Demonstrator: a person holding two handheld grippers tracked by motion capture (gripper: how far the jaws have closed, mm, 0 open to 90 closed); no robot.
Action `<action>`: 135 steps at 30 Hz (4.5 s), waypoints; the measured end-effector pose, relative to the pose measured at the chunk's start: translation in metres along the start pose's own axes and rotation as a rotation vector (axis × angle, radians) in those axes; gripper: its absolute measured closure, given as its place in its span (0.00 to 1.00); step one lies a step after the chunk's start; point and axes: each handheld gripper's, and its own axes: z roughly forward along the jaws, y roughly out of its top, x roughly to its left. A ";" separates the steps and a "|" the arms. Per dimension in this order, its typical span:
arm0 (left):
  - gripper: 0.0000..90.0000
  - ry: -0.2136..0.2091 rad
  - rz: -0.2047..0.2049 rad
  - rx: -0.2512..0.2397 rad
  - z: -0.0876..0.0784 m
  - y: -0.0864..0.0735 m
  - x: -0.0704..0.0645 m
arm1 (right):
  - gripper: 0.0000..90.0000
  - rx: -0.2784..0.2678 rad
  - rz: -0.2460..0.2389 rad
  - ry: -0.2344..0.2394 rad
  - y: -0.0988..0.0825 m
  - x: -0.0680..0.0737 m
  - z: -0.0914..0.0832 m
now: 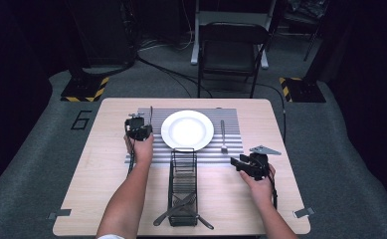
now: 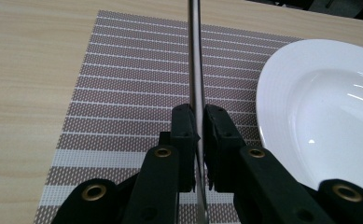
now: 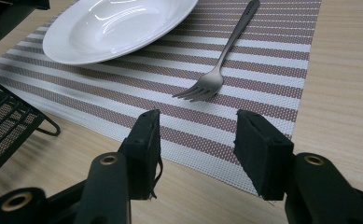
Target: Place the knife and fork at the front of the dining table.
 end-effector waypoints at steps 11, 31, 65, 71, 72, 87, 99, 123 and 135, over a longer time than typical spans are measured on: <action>0.92 0.003 -0.001 0.039 0.016 -0.003 -0.007 | 0.55 -0.003 0.002 0.003 0.000 0.000 0.000; 0.91 0.026 0.014 0.069 0.034 -0.012 -0.010 | 0.56 -0.014 -0.006 0.005 0.000 0.000 0.000; 0.76 0.021 0.064 0.065 0.029 -0.010 -0.006 | 0.56 -0.023 -0.002 0.004 0.001 -0.001 -0.002; 0.69 -0.015 0.094 0.040 0.017 -0.003 -0.007 | 0.56 -0.016 -0.006 0.000 0.001 -0.004 0.001; 0.67 -0.017 0.099 0.039 0.015 -0.003 -0.007 | 0.56 -0.016 0.001 0.000 0.001 -0.004 0.001; 0.60 -0.132 0.213 -0.014 -0.036 0.012 -0.014 | 0.55 -0.025 -0.010 -0.013 0.003 -0.003 0.000; 0.52 -0.228 0.255 -0.036 -0.081 0.020 -0.004 | 0.55 -0.039 -0.016 -0.043 0.006 -0.006 -0.005; 0.51 -0.362 0.356 -0.013 -0.142 -0.033 0.028 | 0.54 -0.030 -0.058 -0.056 0.005 0.001 -0.006; 0.48 -0.354 0.392 0.045 -0.135 -0.087 0.054 | 0.54 -0.016 -0.063 -0.054 0.004 0.002 -0.005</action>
